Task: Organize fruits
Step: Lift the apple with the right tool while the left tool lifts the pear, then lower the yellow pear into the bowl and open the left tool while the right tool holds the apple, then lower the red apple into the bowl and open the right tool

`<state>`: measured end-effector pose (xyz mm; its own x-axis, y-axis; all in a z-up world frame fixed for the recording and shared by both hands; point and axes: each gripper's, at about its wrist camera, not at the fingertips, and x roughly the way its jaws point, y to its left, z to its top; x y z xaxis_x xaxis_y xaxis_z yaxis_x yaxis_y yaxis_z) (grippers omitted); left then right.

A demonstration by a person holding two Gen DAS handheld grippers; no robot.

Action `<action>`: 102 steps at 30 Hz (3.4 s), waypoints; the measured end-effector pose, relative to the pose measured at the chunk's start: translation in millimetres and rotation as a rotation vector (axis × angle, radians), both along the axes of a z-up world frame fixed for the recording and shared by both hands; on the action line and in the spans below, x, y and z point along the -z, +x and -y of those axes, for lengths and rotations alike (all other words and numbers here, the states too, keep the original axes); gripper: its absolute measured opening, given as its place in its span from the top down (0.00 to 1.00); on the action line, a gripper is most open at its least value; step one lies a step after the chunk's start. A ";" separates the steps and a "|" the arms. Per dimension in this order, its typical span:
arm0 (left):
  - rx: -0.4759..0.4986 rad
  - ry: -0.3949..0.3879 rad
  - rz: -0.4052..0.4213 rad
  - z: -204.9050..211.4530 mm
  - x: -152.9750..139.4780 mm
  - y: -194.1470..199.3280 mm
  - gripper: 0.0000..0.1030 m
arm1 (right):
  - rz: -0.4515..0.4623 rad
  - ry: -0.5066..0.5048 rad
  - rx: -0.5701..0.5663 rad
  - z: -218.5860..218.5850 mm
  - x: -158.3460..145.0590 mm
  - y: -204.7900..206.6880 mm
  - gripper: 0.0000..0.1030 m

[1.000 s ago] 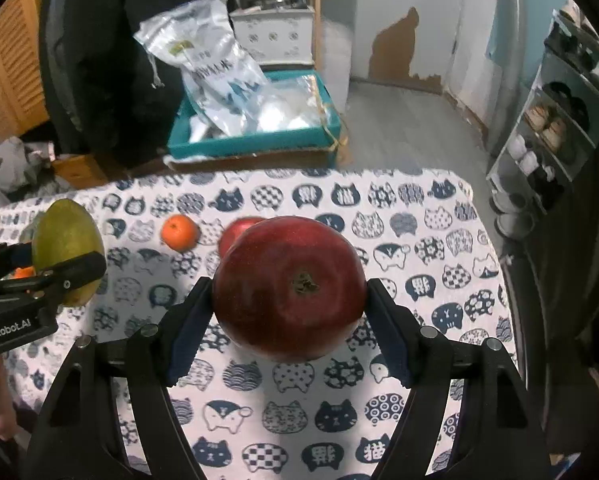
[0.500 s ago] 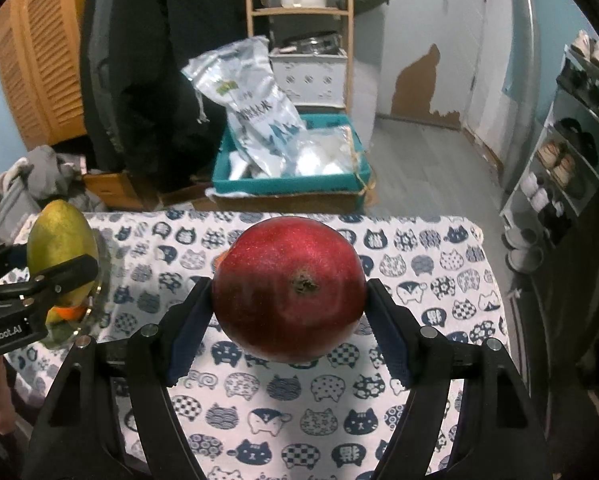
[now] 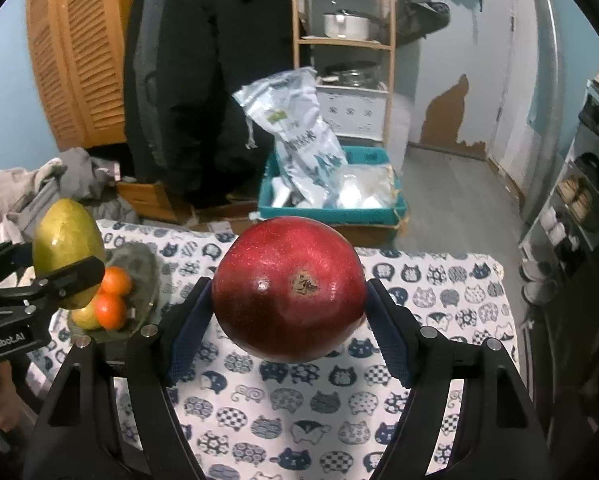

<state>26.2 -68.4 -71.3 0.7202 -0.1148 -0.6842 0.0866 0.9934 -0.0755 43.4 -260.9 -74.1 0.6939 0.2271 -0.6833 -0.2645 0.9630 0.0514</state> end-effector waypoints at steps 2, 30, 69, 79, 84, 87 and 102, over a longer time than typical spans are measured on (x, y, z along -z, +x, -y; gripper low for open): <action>-0.009 0.000 0.010 -6.7 -2.8 -3.3 0.33 | 0.004 0.008 -0.014 -6.7 -3.8 -0.8 0.27; -0.208 -0.021 0.025 -119.5 1.1 -26.2 0.33 | -0.004 0.010 -0.219 -142.1 -13.5 14.6 0.27; -0.282 -0.069 -0.398 -181.5 169.1 0.7 0.33 | -0.302 -0.078 -0.295 -244.9 124.0 66.2 0.27; -0.266 -0.039 -0.421 -172.4 173.7 0.7 0.33 | -0.330 -0.083 -0.288 -243.7 136.0 67.6 0.27; -0.247 -0.027 -0.377 -166.3 163.1 1.4 0.33 | -0.335 -0.081 -0.285 -242.8 137.0 67.7 0.27; -0.260 -0.040 -0.385 -170.6 164.2 3.6 0.33 | -0.342 -0.078 -0.282 -242.2 139.2 68.6 0.27; -0.376 -0.105 -0.338 -216.2 151.0 9.8 0.30 | -0.373 -0.130 -0.322 -273.3 158.3 87.9 0.26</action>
<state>35.9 147.7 -222.3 0.4652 0.0290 -0.8847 -0.3214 0.9368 -0.1383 131.3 12.4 -232.4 0.3059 0.2859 -0.9081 -0.5357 0.8402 0.0841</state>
